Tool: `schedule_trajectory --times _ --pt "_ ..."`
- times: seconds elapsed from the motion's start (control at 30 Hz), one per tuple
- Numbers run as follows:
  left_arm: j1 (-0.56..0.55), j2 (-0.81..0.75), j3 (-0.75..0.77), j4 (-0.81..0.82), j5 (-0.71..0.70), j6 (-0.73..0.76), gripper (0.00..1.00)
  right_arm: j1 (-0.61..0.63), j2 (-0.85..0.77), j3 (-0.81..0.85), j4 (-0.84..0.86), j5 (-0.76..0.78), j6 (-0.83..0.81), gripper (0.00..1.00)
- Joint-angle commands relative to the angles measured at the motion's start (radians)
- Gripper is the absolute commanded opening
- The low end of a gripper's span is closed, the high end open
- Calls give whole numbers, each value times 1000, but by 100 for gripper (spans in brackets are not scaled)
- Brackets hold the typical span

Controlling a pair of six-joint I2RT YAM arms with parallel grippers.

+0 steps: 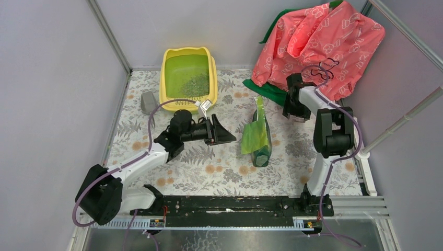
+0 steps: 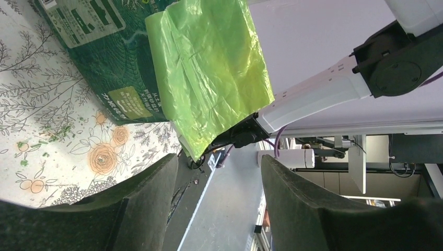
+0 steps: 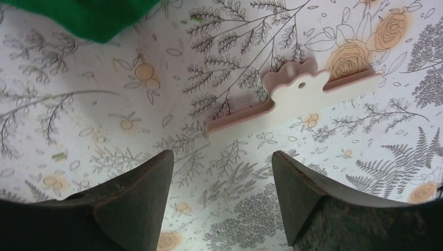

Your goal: Fill the litter box with clean litter

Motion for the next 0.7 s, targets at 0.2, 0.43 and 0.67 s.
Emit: schedule_trajectory --times 0.2,0.43,0.67 --pt "8 45 32 79 53 26 68 -21 123 94 -76 72 193 78" --pt "33 42 12 99 97 30 67 -23 142 80 -80 87 222 78" --pt "55 27 1 101 117 29 67 -33 77 -25 -45 113 241 78"
